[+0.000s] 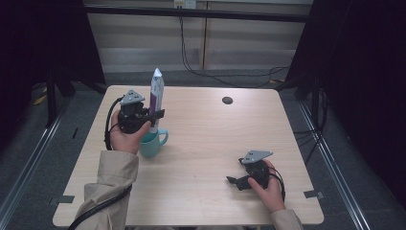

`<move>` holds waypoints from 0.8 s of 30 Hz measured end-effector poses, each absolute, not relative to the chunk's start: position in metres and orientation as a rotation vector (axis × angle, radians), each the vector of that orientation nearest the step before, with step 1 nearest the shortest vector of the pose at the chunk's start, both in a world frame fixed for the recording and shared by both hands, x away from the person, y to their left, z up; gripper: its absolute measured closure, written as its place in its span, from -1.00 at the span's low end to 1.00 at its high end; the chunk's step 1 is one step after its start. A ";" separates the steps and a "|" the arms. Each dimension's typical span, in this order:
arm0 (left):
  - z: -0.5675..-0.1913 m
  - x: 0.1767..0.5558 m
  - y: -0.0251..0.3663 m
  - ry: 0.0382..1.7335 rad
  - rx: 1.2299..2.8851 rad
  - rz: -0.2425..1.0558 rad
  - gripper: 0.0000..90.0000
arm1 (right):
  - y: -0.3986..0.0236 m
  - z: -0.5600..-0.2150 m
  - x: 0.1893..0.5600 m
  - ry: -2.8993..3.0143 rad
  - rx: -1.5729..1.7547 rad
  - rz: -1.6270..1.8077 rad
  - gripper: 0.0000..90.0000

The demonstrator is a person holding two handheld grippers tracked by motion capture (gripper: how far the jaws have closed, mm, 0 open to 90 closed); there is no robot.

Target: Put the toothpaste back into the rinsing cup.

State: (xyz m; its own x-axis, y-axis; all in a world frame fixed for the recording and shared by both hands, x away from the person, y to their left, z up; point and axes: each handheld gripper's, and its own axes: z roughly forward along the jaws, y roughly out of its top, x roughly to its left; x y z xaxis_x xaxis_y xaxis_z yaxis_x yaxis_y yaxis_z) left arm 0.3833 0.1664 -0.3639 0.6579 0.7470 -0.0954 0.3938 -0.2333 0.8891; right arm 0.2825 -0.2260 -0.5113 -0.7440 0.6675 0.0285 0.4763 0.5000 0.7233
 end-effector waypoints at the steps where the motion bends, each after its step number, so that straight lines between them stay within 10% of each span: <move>1: -0.364 0.384 0.169 0.911 1.845 0.435 0.58 | -0.226 -0.511 0.283 2.490 0.971 1.082 -0.73; 24: -0.385 0.393 0.190 0.973 1.745 0.520 0.57 | -0.226 -0.511 0.282 2.490 0.969 1.082 -0.73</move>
State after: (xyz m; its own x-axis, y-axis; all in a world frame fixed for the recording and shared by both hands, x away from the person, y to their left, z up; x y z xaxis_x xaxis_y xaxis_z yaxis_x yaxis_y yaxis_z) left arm 0.3930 0.1902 -0.3850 0.5794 0.8088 -0.1010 0.3651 -0.1467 0.9193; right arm 0.2825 -0.2260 -0.5113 -0.7444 0.6672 0.0271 0.4749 0.5005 0.7238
